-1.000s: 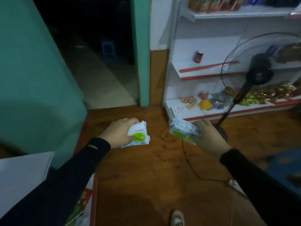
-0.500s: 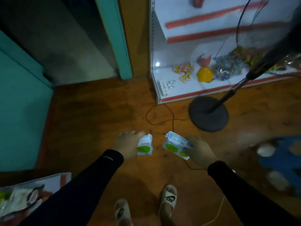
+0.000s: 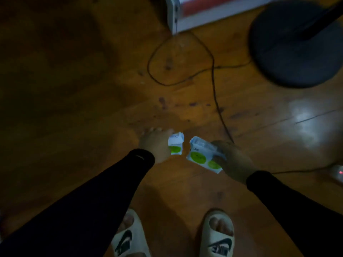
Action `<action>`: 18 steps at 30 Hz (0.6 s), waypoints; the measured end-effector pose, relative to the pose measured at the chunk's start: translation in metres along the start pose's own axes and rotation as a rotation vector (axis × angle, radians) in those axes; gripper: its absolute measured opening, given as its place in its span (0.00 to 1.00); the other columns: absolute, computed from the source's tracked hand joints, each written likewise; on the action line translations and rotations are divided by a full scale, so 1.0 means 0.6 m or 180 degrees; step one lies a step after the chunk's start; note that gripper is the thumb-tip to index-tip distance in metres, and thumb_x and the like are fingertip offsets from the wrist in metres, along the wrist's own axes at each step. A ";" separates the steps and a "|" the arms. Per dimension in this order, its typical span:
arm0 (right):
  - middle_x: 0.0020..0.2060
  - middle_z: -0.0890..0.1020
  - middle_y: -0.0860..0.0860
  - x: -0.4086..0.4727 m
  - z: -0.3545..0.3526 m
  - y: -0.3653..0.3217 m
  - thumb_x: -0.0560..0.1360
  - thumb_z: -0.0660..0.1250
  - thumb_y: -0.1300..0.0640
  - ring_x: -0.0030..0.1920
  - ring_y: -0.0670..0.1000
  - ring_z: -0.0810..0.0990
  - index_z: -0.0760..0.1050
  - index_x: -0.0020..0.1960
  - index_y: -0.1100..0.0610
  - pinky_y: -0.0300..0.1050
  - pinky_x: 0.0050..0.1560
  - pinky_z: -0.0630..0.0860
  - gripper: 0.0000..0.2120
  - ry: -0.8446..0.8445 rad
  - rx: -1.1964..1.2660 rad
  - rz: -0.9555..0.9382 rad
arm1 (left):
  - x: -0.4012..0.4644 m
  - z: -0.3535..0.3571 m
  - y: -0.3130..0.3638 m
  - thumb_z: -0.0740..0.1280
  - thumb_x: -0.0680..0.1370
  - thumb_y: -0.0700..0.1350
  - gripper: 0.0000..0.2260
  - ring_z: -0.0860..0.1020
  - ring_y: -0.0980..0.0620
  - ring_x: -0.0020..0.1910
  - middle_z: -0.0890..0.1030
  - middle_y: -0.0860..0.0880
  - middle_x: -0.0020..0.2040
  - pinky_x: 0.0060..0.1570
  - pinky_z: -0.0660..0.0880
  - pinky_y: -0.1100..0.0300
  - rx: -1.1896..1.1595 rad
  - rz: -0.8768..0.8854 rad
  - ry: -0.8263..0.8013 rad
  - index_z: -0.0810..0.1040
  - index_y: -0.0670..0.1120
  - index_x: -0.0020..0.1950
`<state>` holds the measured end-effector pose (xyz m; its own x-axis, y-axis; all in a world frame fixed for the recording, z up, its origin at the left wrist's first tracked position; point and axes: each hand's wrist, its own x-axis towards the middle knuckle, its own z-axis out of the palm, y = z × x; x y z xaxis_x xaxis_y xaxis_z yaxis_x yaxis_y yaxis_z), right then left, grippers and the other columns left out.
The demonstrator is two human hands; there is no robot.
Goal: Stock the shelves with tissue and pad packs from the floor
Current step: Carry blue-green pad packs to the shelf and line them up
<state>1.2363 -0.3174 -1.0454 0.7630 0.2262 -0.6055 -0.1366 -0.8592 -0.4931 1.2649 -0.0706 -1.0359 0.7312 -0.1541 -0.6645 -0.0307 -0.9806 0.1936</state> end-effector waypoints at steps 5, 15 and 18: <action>0.56 0.76 0.62 0.109 0.081 0.096 0.75 0.66 0.61 0.54 0.65 0.76 0.71 0.66 0.61 0.58 0.54 0.74 0.20 0.0019 -0.0077 -0.0016 | 0.119 0.106 -0.008 0.63 0.76 0.52 0.26 0.58 0.42 0.72 0.65 0.46 0.72 0.70 0.55 0.45 0.0135 0.0135 -0.0005 0.61 0.57 0.74; 0.67 0.68 0.59 0.010 -0.035 -0.043 0.77 0.65 0.51 0.61 0.62 0.73 0.63 0.73 0.57 0.54 0.60 0.72 0.27 0.0269 -0.0518 0.0142 | -0.003 -0.026 -0.010 0.60 0.79 0.55 0.28 0.57 0.43 0.73 0.60 0.47 0.76 0.70 0.55 0.49 -0.0370 0.0056 0.0533 0.56 0.53 0.77; 0.67 0.70 0.60 -0.061 -0.133 -0.178 0.77 0.65 0.51 0.63 0.62 0.72 0.64 0.73 0.57 0.52 0.62 0.70 0.27 0.0468 -0.0547 -0.0412 | -0.124 -0.157 -0.027 0.58 0.78 0.58 0.27 0.62 0.45 0.71 0.66 0.46 0.72 0.69 0.55 0.55 -0.0602 0.0069 0.0961 0.61 0.51 0.76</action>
<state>1.2735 -0.2703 -0.9207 0.8525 0.2809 -0.4409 0.0678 -0.8956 -0.4396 1.2748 -0.0316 -0.9216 0.9011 -0.1042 -0.4209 0.0576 -0.9333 0.3544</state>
